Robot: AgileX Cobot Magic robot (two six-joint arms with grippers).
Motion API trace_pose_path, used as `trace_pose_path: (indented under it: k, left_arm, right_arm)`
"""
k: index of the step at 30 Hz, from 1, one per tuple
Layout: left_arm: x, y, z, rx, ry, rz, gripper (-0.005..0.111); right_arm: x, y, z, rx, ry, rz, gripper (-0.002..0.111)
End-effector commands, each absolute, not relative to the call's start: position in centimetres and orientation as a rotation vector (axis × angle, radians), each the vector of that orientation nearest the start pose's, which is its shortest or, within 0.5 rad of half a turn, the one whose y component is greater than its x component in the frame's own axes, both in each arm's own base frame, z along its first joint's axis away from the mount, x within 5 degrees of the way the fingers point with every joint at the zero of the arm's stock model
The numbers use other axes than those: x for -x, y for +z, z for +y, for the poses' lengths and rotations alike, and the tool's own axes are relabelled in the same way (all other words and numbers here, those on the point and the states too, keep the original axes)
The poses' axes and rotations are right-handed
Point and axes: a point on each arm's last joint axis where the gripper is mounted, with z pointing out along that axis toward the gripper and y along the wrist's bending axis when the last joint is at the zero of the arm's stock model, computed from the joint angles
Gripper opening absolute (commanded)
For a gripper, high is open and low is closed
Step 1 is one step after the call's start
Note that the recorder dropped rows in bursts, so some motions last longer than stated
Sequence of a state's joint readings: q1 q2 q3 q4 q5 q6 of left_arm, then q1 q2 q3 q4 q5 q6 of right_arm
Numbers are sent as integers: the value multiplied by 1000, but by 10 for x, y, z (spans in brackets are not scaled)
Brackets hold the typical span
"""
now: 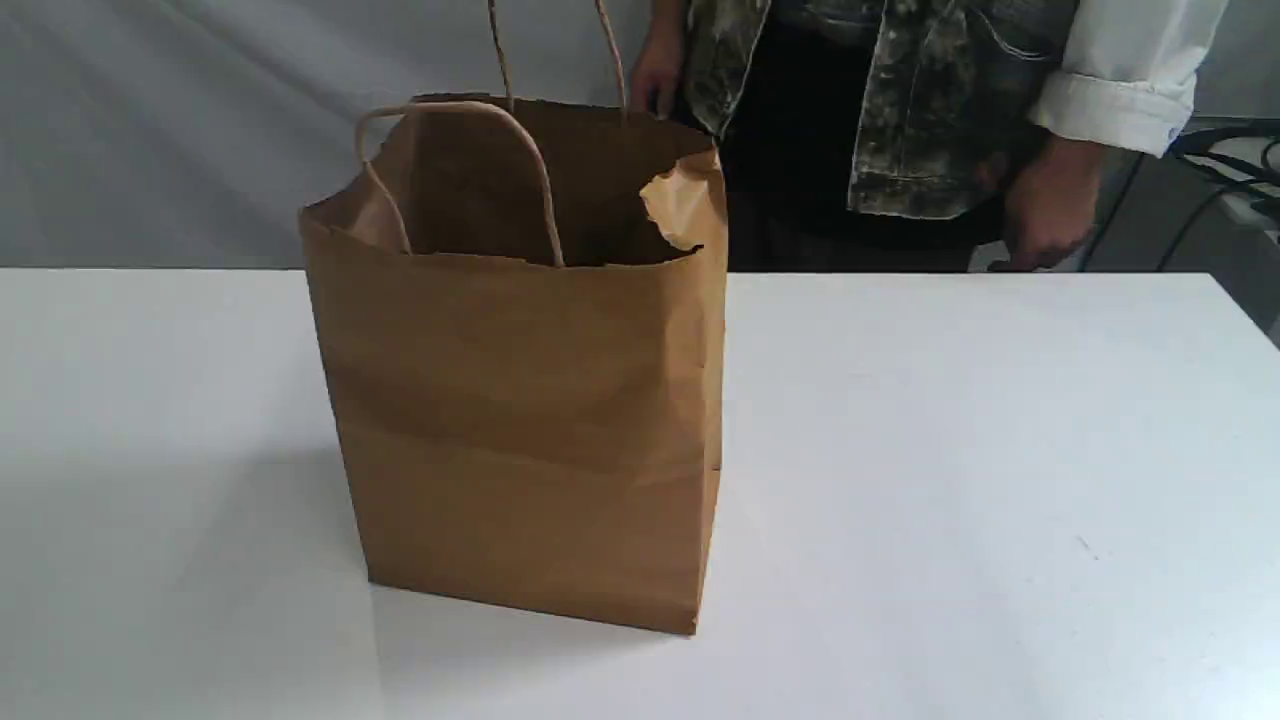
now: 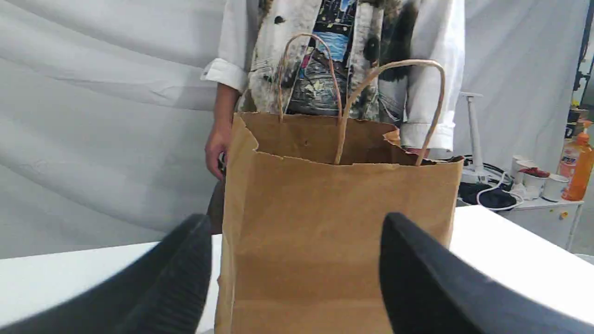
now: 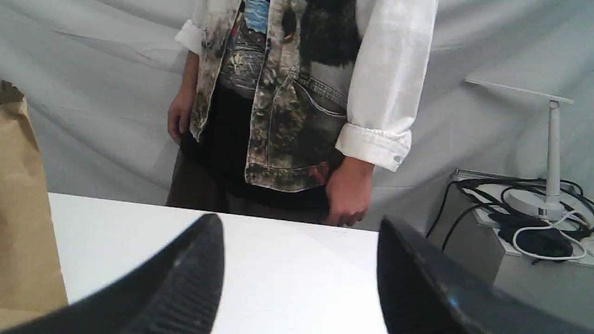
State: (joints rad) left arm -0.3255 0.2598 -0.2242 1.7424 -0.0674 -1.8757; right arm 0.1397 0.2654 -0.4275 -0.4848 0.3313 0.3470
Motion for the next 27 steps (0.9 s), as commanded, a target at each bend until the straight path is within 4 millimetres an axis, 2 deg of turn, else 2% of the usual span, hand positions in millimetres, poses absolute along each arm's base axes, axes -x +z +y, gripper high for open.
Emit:
trace_pose_path:
  k: [1, 4, 8, 13, 15, 20, 27]
  left_arm:
    - [-71, 270, -31, -202, -432, 1537, 56]
    - [-71, 270, -31, -202, -432, 1537, 56]
    - [-71, 270, -31, -202, -432, 1537, 56]
    - [-71, 270, -31, -202, -432, 1537, 56]
    - [-71, 270, -31, -202, -432, 1537, 56]
    - [-71, 270, -31, -202, -432, 1537, 56]
    - [-71, 270, -31, -202, -432, 1537, 56]
  right_arm:
    - [-61, 316, -2, -13, 54, 1569, 50]
    - [-56, 306, -1, -55, 133, 1562, 50]
    - [-54, 274, 4, -67, 226, 1515, 50]
    - [-61, 233, 10, -95, 357, 1444, 50]
    - [-62, 221, 10, -122, 399, 1429, 50]
    - [-63, 218, 9, -170, 406, 1459, 50]
    - [-62, 206, 0, -257, 263, 1573, 50]
